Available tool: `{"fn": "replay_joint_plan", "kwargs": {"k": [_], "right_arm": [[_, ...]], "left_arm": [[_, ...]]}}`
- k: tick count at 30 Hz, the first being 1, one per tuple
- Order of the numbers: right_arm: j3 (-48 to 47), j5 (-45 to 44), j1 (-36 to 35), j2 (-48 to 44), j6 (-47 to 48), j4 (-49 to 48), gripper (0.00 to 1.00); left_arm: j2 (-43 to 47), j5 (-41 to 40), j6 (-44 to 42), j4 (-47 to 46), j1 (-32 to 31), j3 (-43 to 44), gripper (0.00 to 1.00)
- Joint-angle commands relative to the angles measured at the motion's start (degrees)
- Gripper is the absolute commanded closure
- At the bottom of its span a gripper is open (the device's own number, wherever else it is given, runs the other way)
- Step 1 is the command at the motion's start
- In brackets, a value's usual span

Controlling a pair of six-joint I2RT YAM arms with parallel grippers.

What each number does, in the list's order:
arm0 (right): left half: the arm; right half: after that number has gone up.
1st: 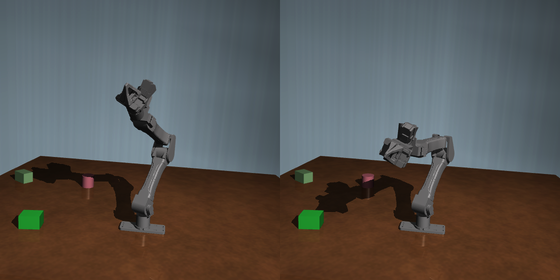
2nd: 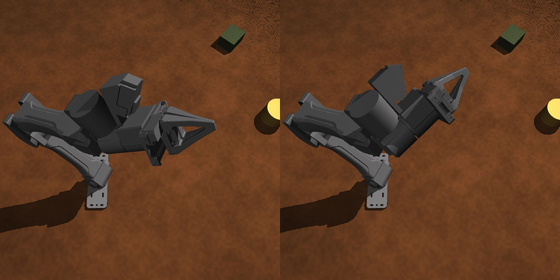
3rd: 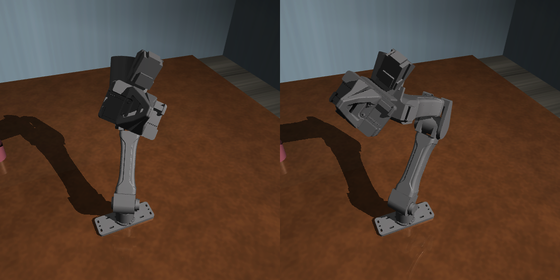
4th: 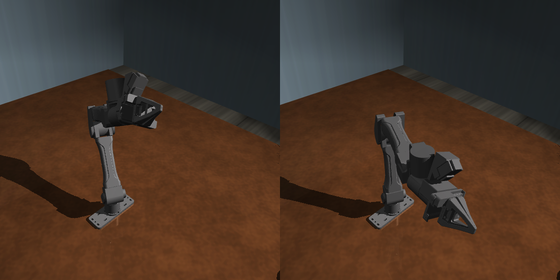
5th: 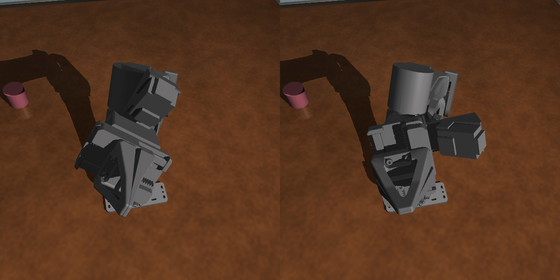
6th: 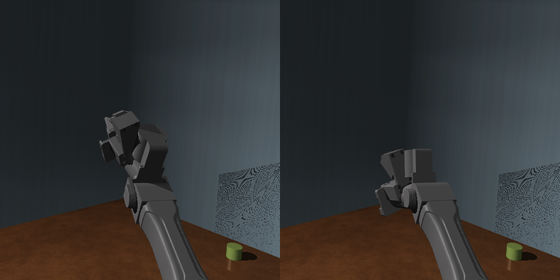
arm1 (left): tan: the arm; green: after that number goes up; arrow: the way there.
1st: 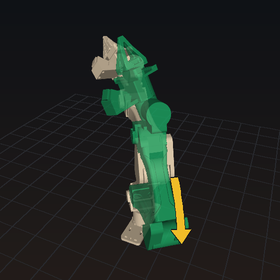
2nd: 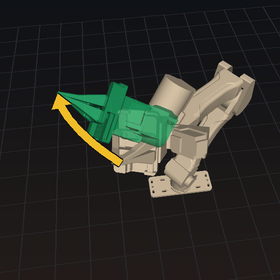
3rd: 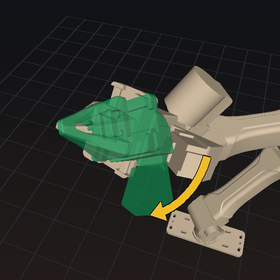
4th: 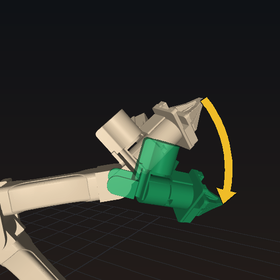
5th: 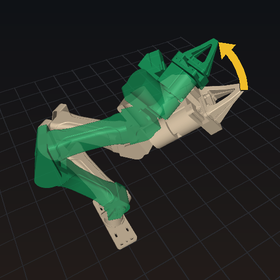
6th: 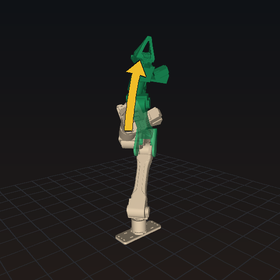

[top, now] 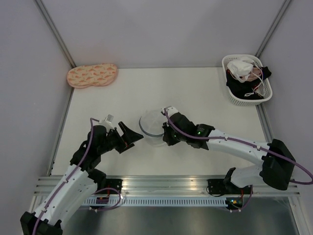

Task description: Unzip the laundry bag and remove the bra

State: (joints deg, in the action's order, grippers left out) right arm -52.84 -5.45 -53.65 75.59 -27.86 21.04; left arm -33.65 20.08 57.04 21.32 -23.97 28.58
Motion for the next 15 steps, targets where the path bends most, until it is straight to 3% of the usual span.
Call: {"fn": "replay_joint_plan", "kwargs": {"k": [1, 6, 15], "right_arm": [[-2.1, 7.7, -4.0, 3.8, -0.9, -6.4, 0.99], [-3.2, 11.5, -7.9, 7.2, -2.0, -12.0, 1.00], [-4.4, 12.7, -9.8, 9.0, -2.5, -14.4, 0.99]], "left_arm": [[3.3, 3.9, 11.8, 0.7, -0.1, -5.5, 0.00], [5.9, 4.1, 16.3, -5.2, -0.1, -9.2, 0.00], [-4.2, 3.0, 16.4, -17.8, -0.6, -9.8, 0.01]]}}
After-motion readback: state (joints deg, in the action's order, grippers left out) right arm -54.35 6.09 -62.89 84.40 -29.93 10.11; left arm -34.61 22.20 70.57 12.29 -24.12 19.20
